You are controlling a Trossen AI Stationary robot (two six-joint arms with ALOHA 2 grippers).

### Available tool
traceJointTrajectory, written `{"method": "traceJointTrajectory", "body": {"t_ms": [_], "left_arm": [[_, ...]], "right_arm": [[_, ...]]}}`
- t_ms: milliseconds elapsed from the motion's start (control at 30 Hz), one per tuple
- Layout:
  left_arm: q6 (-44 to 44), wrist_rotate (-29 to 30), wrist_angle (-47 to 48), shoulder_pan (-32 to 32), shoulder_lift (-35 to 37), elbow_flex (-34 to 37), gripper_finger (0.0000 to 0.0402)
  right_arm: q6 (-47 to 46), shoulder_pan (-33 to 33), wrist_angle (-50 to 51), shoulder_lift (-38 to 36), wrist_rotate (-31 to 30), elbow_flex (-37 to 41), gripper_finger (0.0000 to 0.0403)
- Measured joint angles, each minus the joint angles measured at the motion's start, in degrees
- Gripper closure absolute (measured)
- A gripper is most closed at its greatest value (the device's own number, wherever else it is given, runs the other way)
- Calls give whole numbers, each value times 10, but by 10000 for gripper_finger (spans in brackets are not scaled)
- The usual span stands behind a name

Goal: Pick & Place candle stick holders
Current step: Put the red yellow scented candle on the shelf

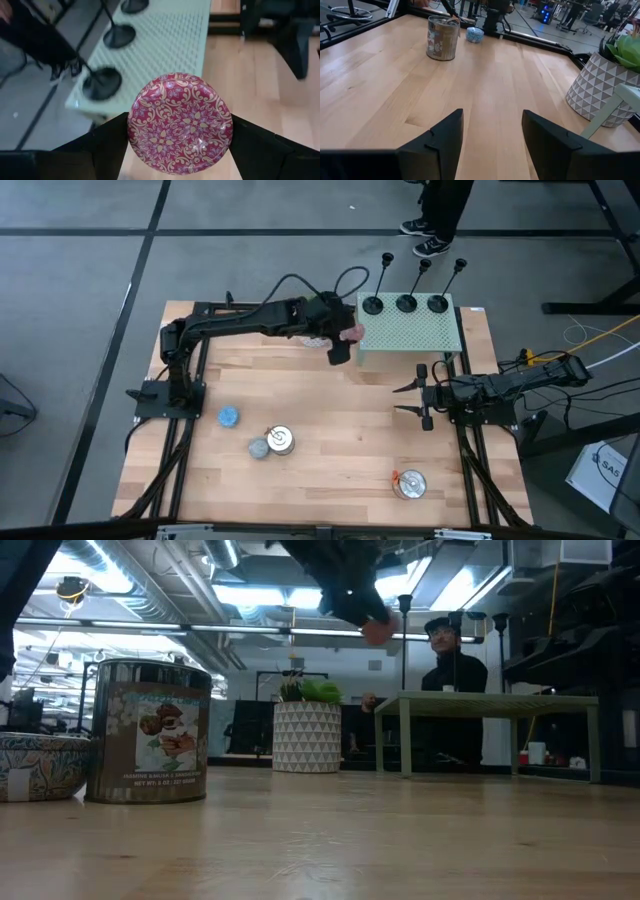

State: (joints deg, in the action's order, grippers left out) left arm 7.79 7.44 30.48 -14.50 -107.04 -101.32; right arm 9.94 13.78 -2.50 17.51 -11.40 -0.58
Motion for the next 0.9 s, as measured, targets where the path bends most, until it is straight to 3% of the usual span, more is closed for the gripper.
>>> {"method": "traceJointTrajectory", "body": {"t_ms": [567,900], "left_arm": [[-4,-45,-168,-7,-74,0,105],[-22,-46,-190,-14,-89,0,105]], "right_arm": [[0,0,1,1,0,0,199],[0,0,1,1,0,0,199]]}}
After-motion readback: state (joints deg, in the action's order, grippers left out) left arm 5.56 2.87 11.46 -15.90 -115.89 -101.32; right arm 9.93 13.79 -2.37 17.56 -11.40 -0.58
